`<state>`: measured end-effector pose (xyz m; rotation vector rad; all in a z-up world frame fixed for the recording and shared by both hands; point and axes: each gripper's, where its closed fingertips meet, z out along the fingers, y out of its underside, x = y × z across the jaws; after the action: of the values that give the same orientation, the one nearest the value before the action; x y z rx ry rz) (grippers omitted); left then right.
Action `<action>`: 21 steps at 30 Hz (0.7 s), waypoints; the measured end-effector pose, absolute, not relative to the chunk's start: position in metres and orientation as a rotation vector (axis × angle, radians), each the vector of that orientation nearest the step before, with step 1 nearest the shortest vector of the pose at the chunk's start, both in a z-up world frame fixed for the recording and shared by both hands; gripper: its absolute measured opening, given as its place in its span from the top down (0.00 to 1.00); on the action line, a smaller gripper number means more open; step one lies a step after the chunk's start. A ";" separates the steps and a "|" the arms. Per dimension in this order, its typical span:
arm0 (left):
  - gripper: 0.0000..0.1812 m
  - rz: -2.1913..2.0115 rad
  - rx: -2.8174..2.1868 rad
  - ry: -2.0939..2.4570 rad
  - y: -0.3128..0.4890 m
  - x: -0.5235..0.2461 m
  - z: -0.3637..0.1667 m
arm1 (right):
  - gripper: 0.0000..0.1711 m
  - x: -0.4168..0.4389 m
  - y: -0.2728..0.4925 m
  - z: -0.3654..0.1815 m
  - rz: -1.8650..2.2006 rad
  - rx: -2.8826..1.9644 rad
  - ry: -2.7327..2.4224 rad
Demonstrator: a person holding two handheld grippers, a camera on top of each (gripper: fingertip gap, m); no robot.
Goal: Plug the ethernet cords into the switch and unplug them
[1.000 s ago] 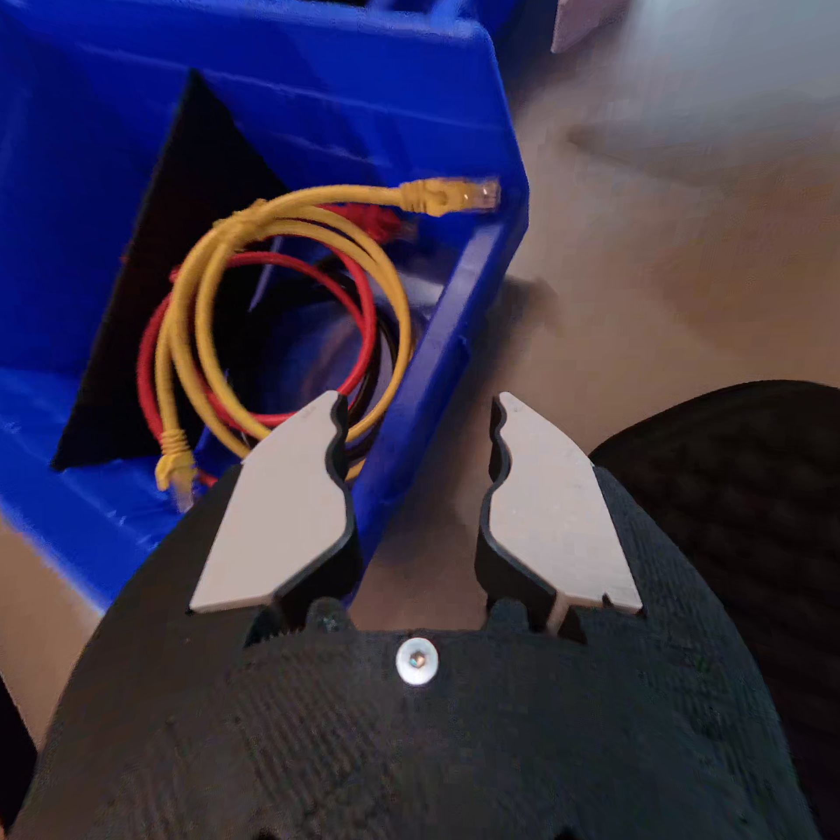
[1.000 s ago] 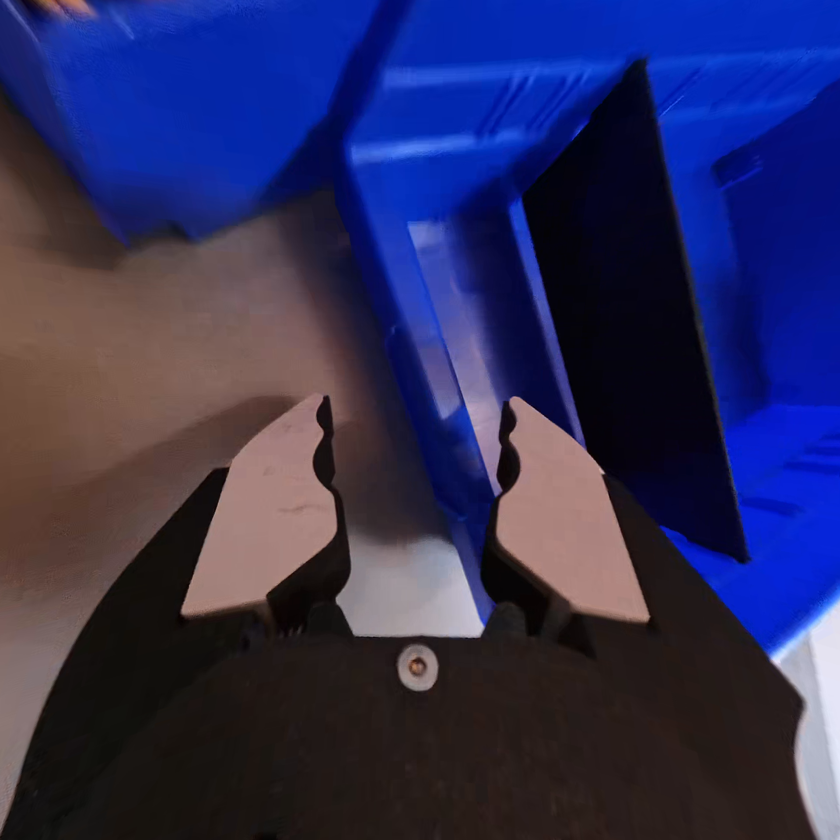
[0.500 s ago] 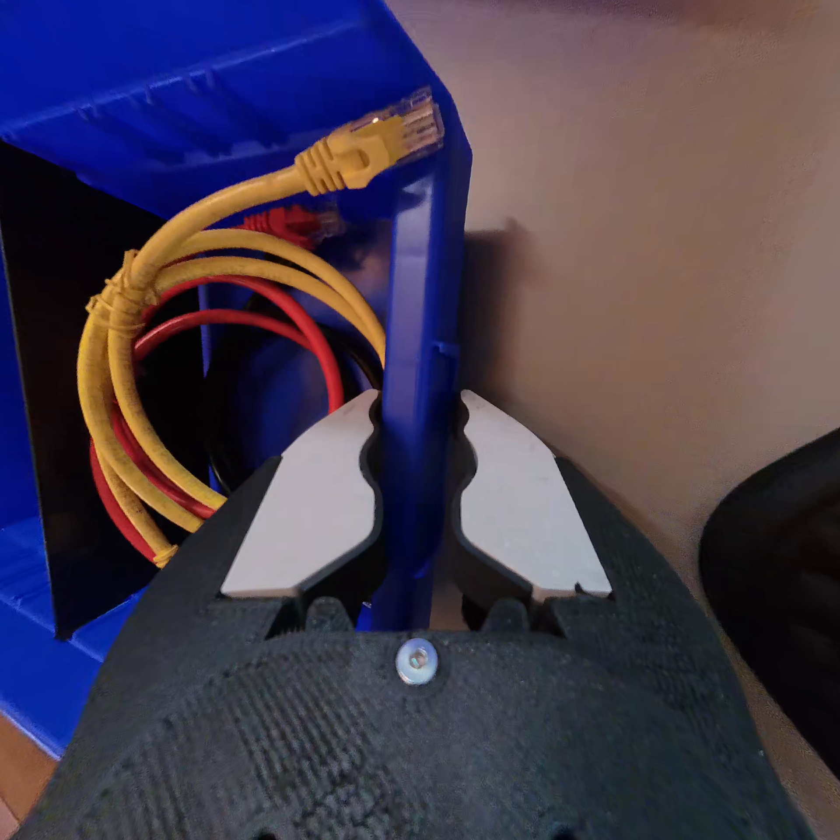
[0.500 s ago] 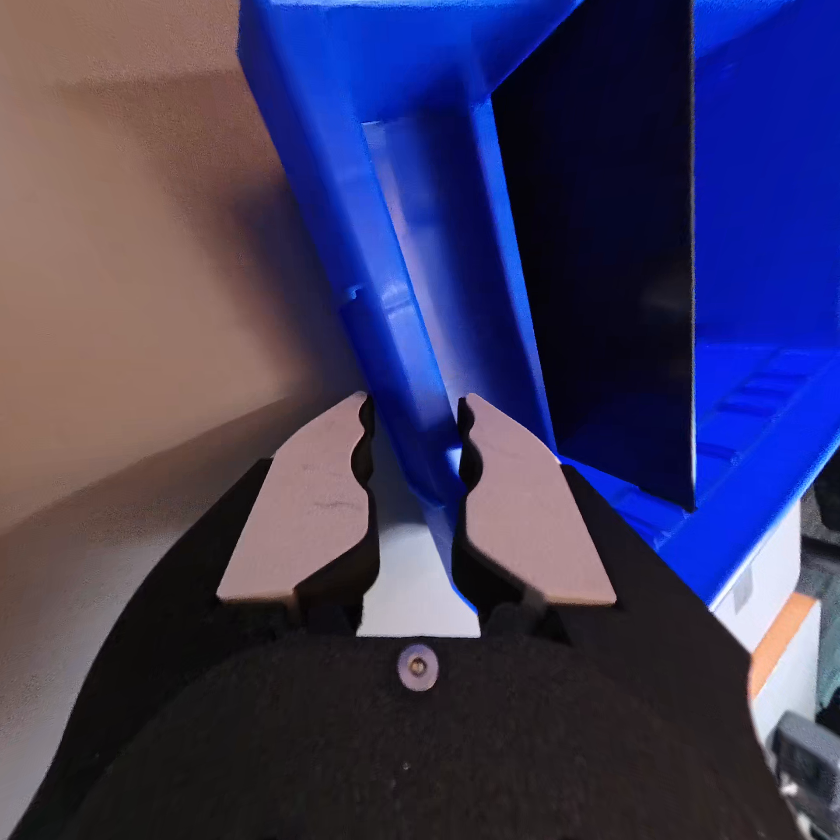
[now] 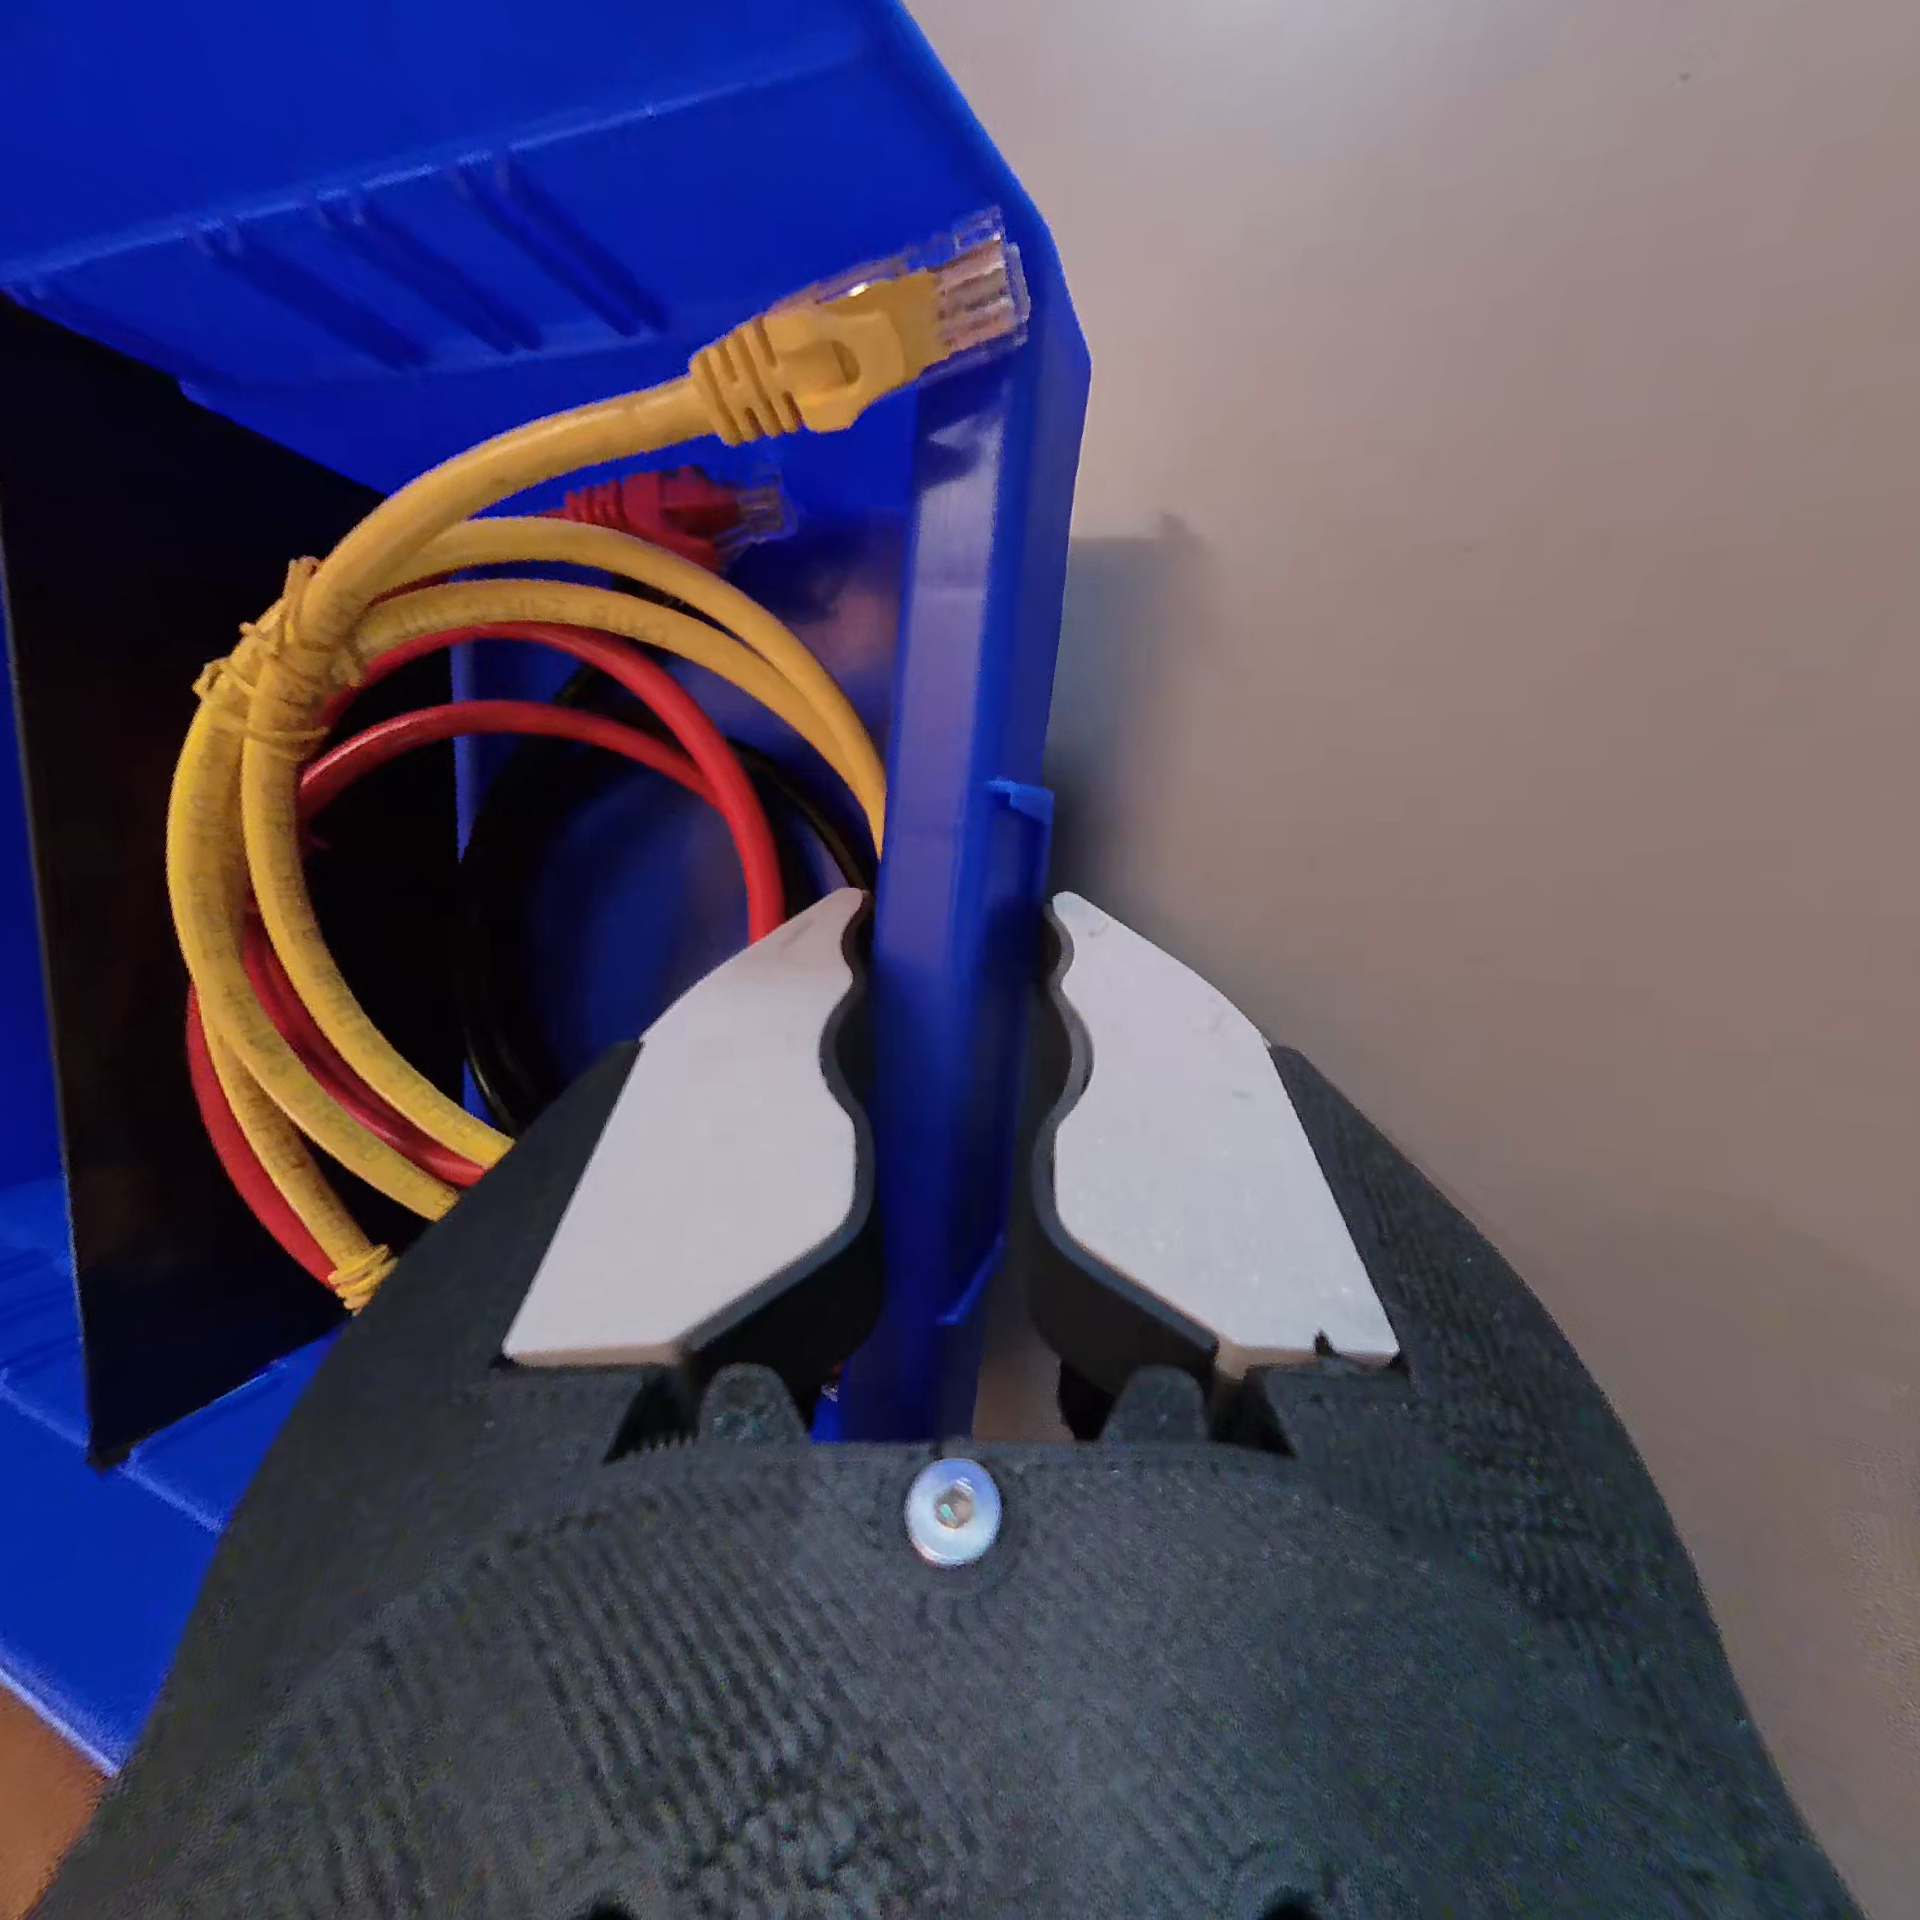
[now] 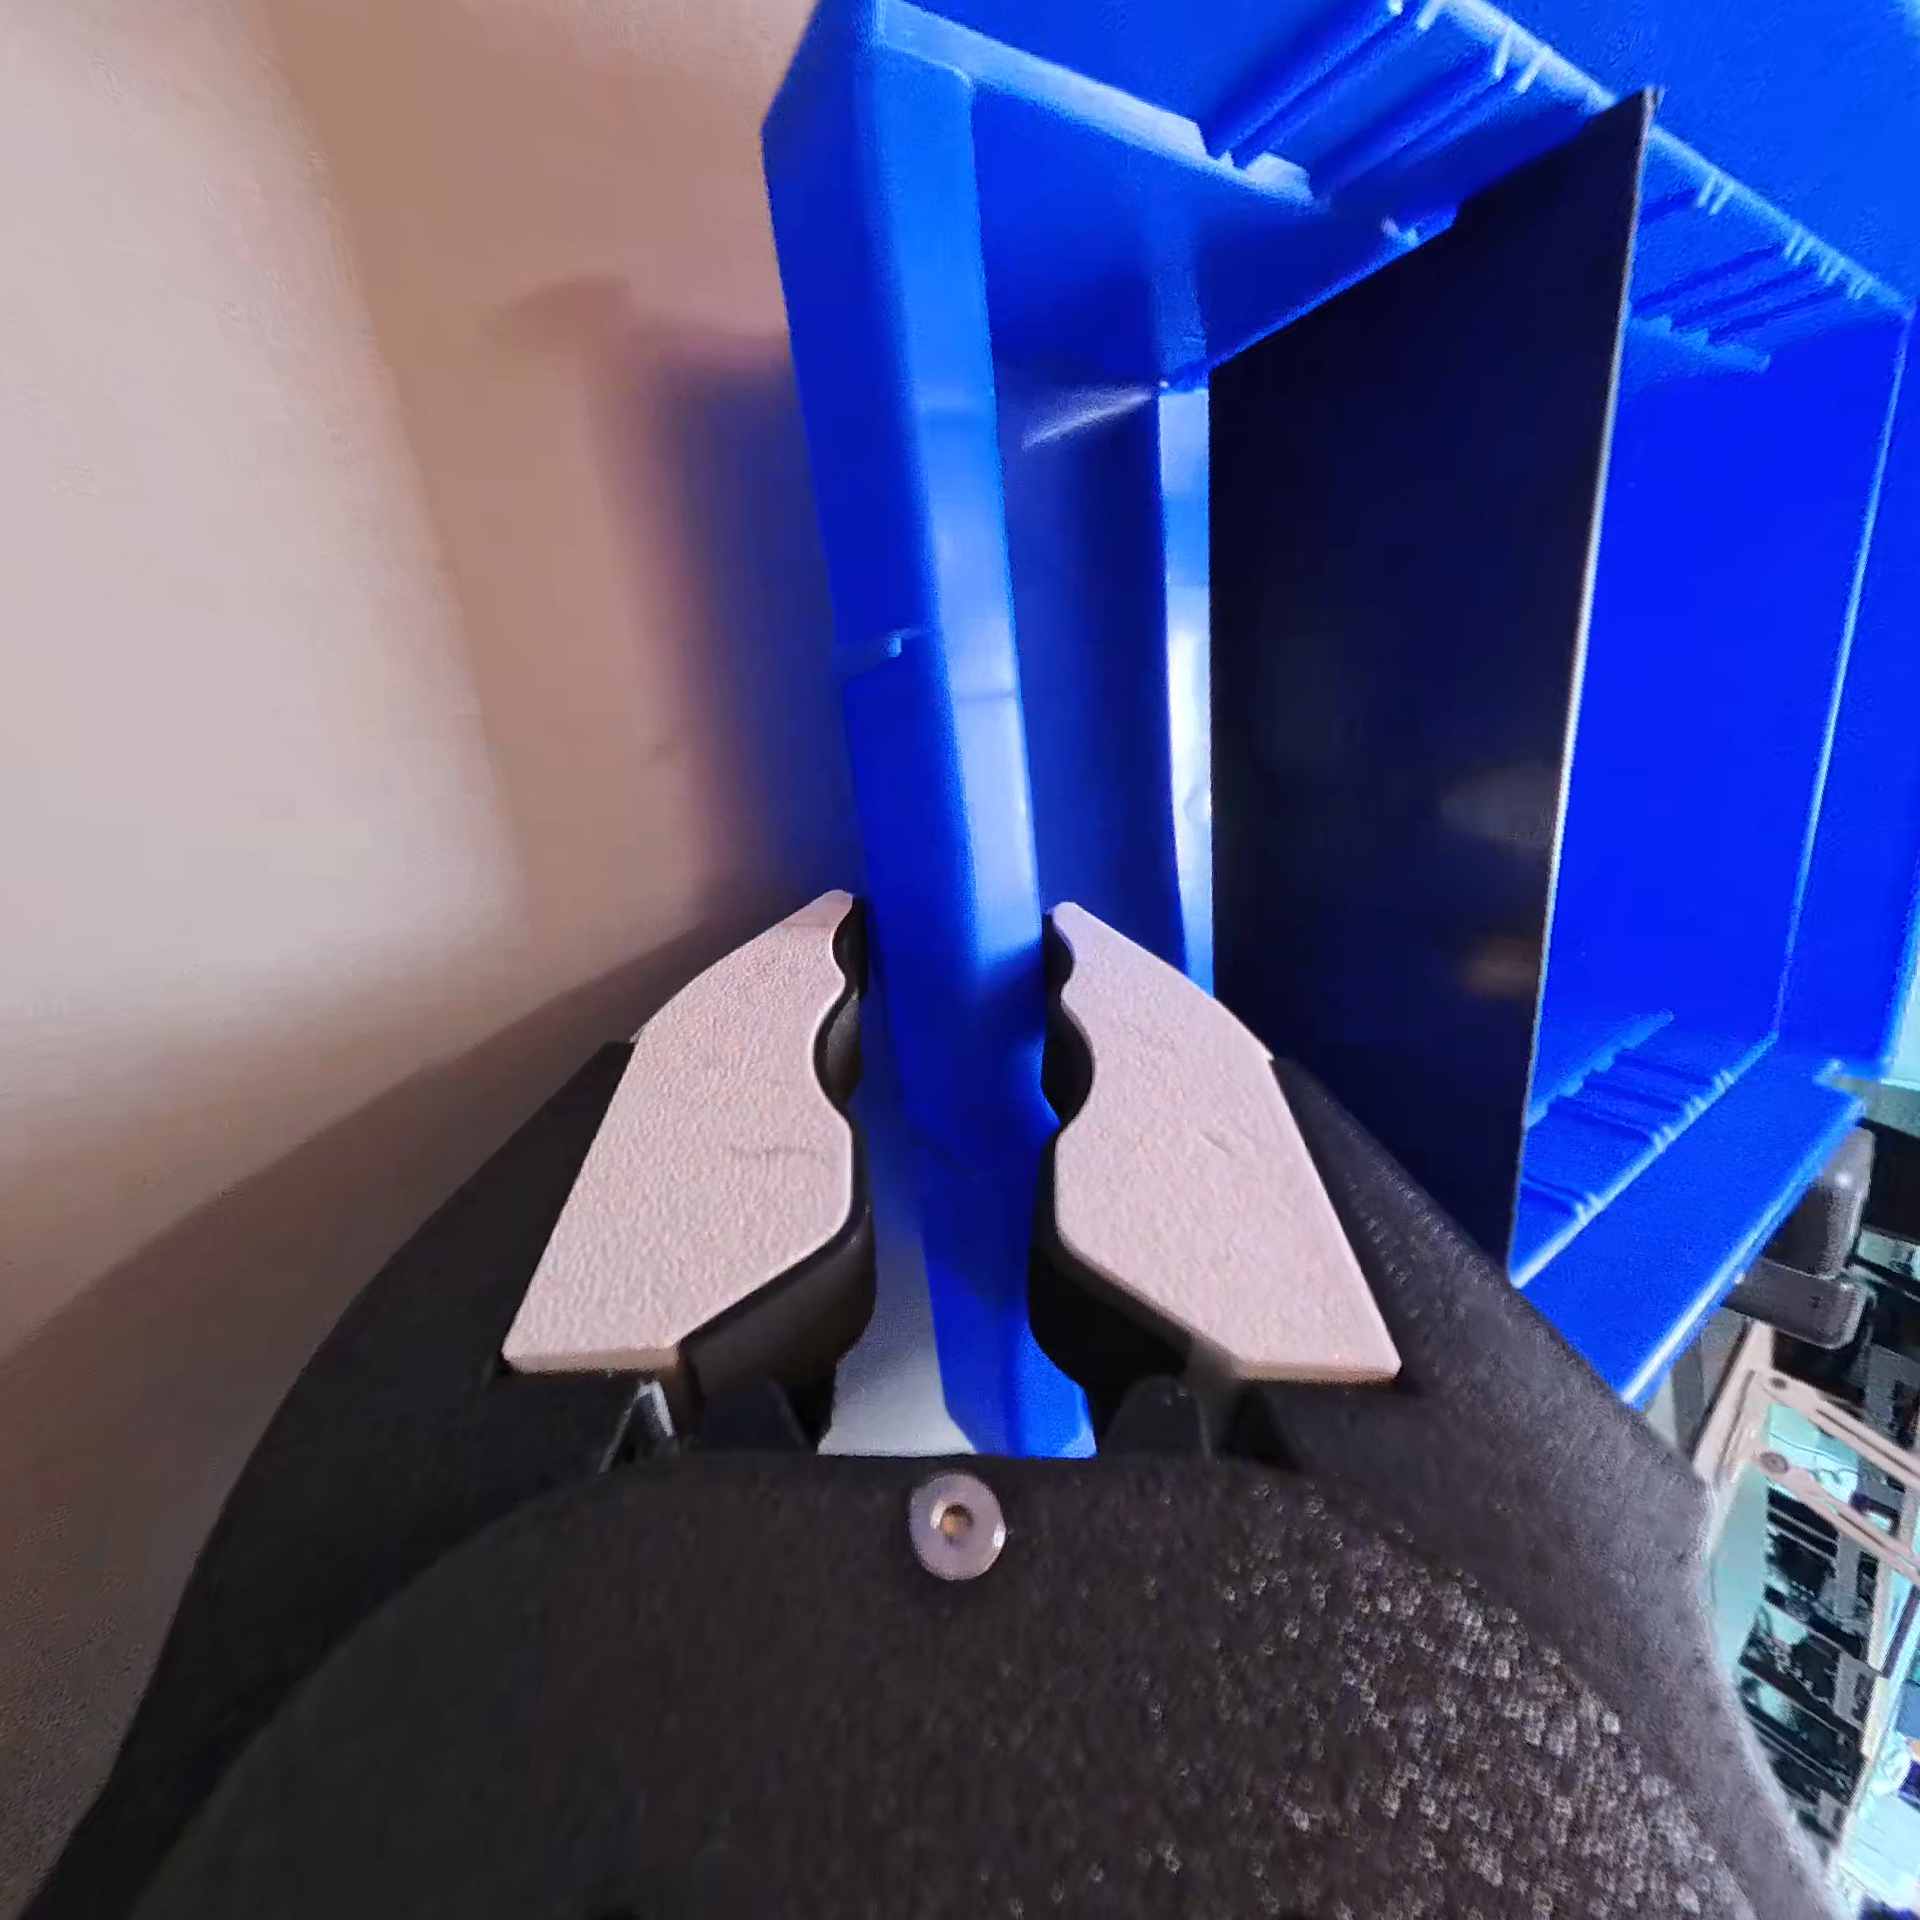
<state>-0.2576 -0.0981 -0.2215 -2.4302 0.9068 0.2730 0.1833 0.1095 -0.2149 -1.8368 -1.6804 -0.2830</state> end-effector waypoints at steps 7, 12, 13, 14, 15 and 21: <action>0.84 0.240 -2.438 0.877 -0.091 -0.266 -0.222 | 0.83 0.180 0.131 -0.216 -0.225 -1.833 -1.668; 0.82 0.228 -2.418 0.818 -0.090 -0.267 -0.220 | 0.80 0.178 0.131 -0.210 -0.220 -1.814 -1.590; 0.80 0.202 -2.394 0.765 -0.088 -0.265 -0.217 | 0.78 0.175 0.128 -0.204 -0.181 -1.810 -1.543; 0.77 0.179 -2.363 0.706 -0.087 -0.263 -0.211 | 0.75 0.173 0.124 -0.196 -0.132 -1.806 -1.492; 0.75 0.169 -2.321 0.650 -0.087 -0.262 -0.202 | 0.73 0.170 0.120 -0.186 -0.083 -1.793 -1.433; 0.72 0.013 -2.049 0.198 -0.102 -0.241 -0.141 | 0.70 0.179 0.089 -0.124 0.185 -1.785 -0.935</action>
<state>-0.2414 -0.1019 -0.1411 -2.0492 0.1981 0.0132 0.1792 0.0885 -0.1240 -1.7853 -0.9354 0.1846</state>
